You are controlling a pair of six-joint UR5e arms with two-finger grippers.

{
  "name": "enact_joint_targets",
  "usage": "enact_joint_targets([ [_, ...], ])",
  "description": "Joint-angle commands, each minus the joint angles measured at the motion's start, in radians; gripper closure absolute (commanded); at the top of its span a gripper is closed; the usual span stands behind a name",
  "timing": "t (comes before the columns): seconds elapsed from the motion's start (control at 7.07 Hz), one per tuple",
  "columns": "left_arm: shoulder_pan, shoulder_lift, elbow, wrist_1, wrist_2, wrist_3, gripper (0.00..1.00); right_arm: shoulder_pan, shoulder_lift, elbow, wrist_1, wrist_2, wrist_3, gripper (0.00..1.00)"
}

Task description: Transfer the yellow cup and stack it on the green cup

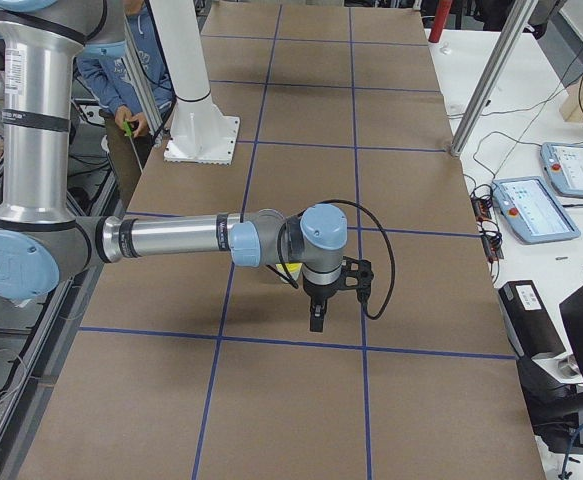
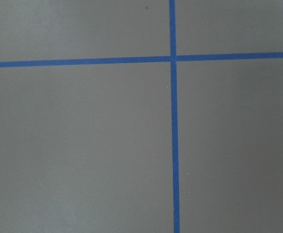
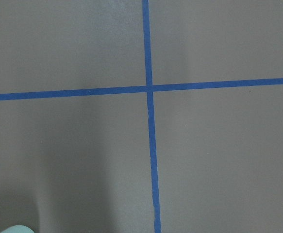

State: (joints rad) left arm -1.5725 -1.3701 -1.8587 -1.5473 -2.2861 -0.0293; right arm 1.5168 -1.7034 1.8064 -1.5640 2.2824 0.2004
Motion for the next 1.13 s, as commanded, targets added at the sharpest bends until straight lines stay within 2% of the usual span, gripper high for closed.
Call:
enact_joint_targets([
  [0.0,-0.003,0.005,-0.014,0.001,-0.007,0.002,0.00,0.006,-0.031,0.044,0.001,0.000,0.002,0.00],
  [0.99,-0.006,0.008,-0.026,0.001,-0.010,0.002,0.00,0.006,-0.016,0.042,0.004,-0.011,-0.001,0.00],
])
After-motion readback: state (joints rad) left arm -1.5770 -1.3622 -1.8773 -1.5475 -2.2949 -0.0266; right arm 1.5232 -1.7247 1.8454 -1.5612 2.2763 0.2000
